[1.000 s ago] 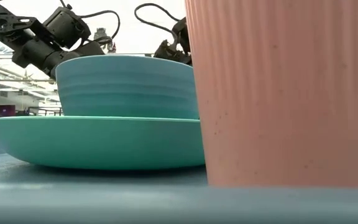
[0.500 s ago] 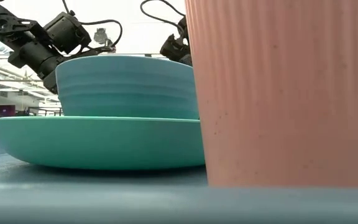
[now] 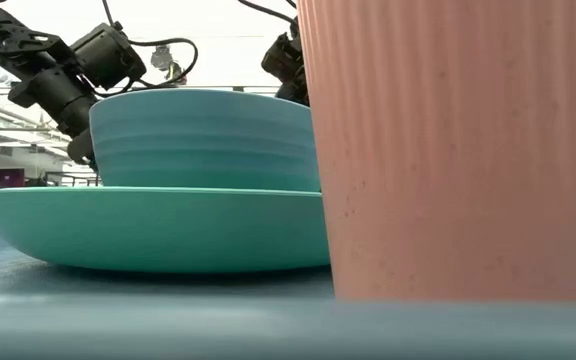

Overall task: Set up tray
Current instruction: Put the orange napkin on the blue tray to the top of the light blue plate

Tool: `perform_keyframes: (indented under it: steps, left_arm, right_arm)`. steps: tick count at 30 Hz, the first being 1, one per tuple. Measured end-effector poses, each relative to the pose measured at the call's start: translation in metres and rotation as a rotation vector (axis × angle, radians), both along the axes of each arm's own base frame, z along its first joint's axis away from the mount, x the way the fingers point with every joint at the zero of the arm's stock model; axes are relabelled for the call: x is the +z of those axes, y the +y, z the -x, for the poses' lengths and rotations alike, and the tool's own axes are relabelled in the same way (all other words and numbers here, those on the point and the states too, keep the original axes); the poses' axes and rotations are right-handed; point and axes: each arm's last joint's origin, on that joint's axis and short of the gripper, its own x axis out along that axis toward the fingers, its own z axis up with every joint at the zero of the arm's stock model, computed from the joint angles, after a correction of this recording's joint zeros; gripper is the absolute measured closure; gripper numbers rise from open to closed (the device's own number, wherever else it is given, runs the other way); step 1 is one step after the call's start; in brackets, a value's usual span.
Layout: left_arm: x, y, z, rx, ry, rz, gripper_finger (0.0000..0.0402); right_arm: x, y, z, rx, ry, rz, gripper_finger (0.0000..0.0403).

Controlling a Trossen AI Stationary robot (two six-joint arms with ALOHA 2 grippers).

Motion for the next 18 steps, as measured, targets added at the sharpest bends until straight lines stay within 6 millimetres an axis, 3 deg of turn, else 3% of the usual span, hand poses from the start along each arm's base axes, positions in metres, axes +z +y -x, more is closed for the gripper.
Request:
perform_keyframes:
  steps: [18]
  left_arm:
    - [0.0005, -0.0073, -0.0005, 0.061, 0.05, -0.223, 0.0339]
  right_arm:
    - [-0.0002, 0.0018, 0.0002, 0.019, 0.004, -0.023, 0.0399]
